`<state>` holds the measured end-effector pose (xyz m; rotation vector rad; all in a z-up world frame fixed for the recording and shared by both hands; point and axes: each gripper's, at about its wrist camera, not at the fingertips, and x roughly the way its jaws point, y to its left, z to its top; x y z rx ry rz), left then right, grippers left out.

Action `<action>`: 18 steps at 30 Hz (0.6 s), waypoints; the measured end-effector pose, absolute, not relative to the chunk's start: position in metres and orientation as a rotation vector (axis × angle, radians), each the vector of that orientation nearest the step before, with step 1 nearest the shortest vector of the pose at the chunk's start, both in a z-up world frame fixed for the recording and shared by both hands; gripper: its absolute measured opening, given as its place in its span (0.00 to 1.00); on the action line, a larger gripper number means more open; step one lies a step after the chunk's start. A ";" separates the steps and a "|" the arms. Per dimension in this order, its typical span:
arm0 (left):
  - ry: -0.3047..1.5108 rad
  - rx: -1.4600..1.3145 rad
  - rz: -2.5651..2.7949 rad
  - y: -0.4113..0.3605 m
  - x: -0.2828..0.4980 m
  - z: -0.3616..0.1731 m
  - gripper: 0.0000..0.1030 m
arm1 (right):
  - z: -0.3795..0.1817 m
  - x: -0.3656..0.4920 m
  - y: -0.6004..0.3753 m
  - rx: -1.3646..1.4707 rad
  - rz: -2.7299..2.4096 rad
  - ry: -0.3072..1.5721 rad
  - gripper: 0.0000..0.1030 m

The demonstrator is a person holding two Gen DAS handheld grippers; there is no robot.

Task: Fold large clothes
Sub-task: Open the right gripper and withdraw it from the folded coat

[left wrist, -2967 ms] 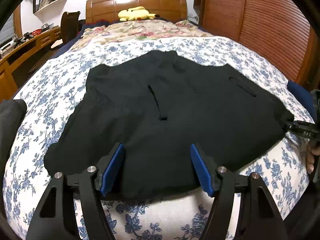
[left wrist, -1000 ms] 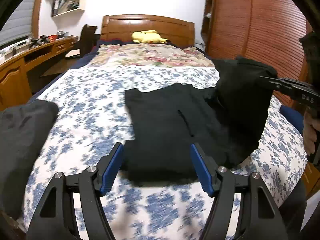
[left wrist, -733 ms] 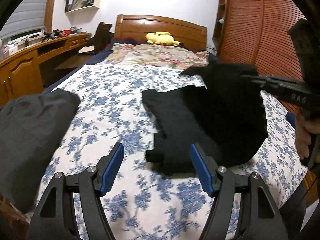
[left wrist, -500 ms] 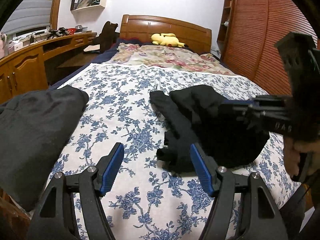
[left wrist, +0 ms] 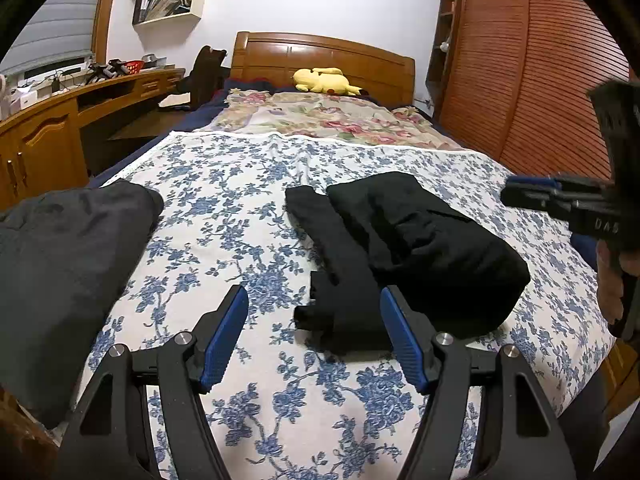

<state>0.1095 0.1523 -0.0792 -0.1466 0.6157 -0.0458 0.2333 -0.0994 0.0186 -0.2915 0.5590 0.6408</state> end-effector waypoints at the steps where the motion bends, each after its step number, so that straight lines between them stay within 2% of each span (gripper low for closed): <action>1: 0.614 -0.145 -0.049 0.151 0.110 -0.079 0.67 | 0.014 0.237 -0.109 -0.289 0.619 0.570 0.37; 11: 0.614 -0.120 -0.069 0.130 0.119 -0.077 0.67 | -0.043 0.265 -0.128 -0.227 0.556 0.727 0.37; 18: 0.620 -0.114 -0.083 0.118 0.127 -0.078 0.67 | -0.069 0.257 -0.128 -0.225 0.548 0.745 0.38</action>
